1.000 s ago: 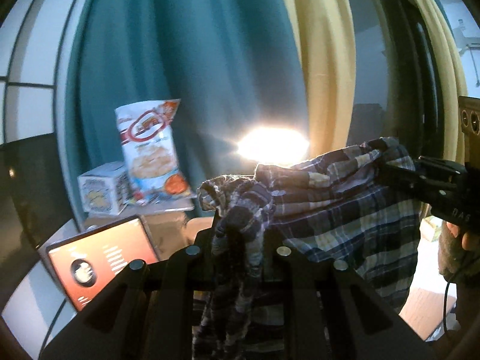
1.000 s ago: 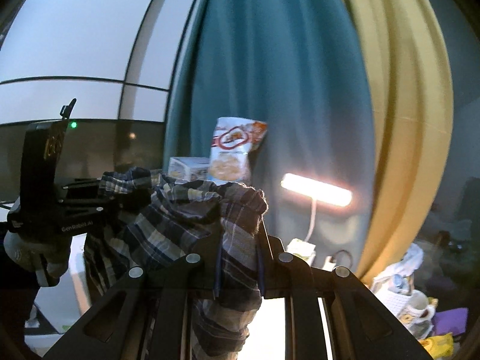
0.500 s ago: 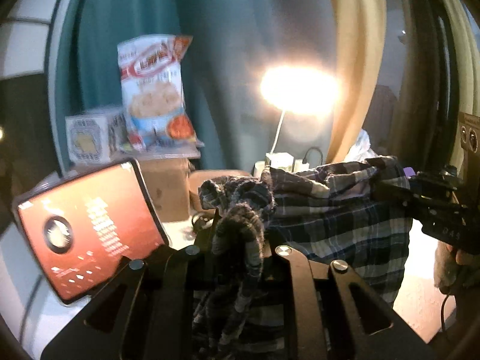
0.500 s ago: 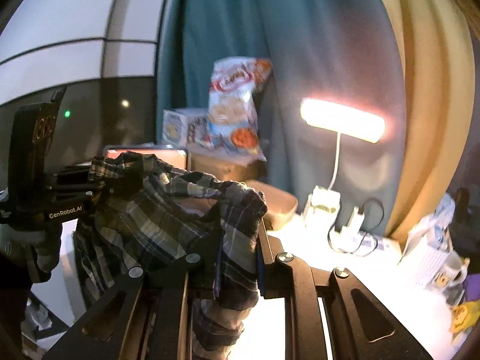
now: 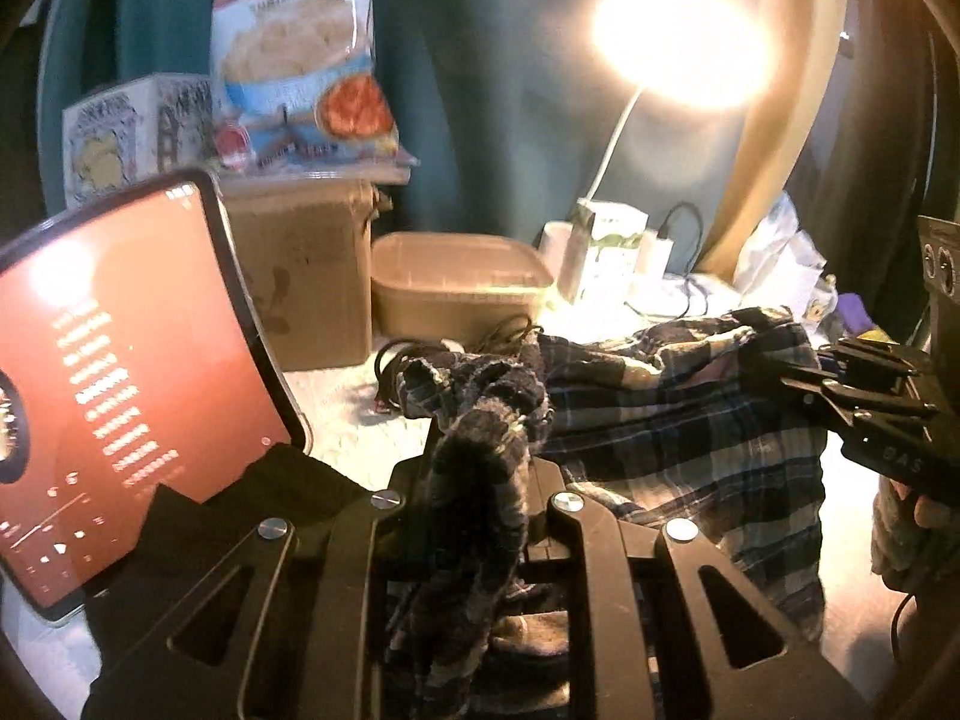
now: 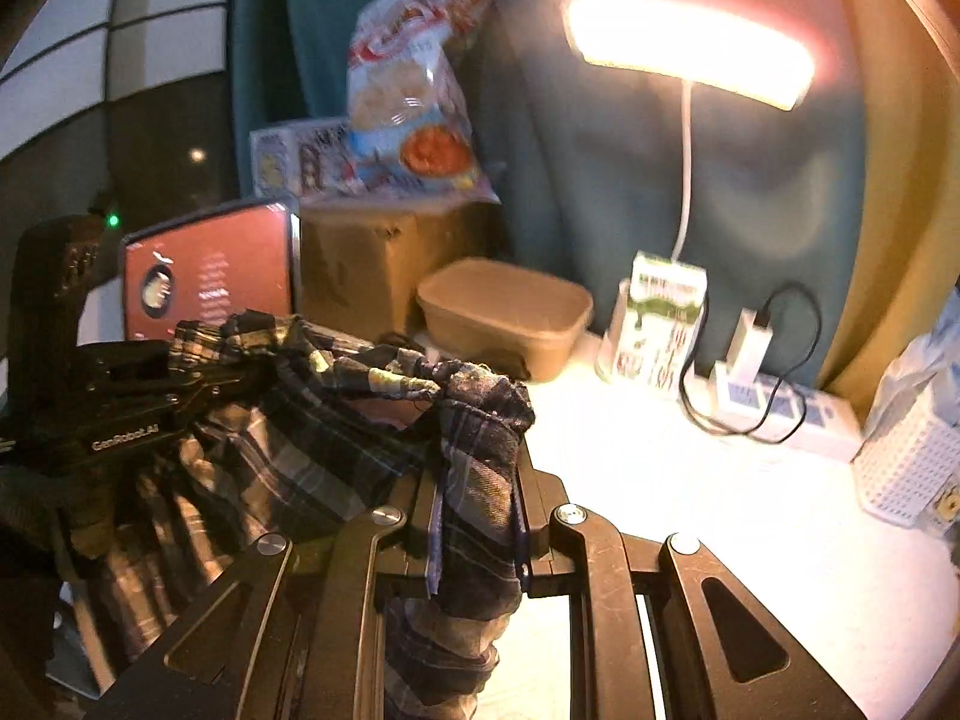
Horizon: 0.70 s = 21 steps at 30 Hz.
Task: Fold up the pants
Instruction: 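Lift the plaid pants with both tools and fold them in half, then lower the folded pants onto the desk and open both tools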
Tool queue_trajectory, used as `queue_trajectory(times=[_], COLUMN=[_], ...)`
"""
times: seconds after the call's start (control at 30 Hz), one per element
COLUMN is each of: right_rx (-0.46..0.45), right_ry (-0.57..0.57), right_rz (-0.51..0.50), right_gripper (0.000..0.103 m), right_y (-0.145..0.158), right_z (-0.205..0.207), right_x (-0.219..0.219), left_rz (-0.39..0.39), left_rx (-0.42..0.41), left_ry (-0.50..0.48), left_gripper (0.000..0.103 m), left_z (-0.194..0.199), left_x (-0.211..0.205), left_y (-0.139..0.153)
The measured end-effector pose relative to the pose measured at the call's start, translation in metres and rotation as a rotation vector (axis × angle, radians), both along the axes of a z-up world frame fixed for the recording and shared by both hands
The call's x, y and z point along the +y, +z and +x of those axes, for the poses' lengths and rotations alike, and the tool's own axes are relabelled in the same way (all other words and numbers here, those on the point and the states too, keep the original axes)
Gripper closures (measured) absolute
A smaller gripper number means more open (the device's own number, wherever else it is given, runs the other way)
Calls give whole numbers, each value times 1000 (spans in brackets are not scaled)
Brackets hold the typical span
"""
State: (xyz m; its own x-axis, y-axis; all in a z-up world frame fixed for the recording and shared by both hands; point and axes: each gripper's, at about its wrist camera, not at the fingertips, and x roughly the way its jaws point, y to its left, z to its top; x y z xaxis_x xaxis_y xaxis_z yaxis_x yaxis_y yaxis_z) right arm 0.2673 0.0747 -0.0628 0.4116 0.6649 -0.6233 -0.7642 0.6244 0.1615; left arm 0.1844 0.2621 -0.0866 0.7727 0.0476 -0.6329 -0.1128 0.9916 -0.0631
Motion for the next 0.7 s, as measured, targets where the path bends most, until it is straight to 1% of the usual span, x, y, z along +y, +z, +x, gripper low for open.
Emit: queue_trajectory(times=[0.17,0.33,0.4,0.5,0.7], right_rx=[72,122,141,164,211], right_ry=[-4,-3,4,7,-1], right_rz=[-28,-51,-64,-73,-69], right_gripper=[85,85,85,85,85], right_y=[-30,-56,-67,-81,-92], right_z=[22,36,39,43,55], right_x=[10,16,20,23,26], left_rz=[-9,-12,-29,-70,-120], left_rx=[57,93,111,125,176], left_ry=[15,28,36,41,39], left_gripper=[87,85,83,80,72], left_z=[20,29,33,35,42], left_x=[6,10,15,23,35], left_y=[-19,-34,-42,-47,-55])
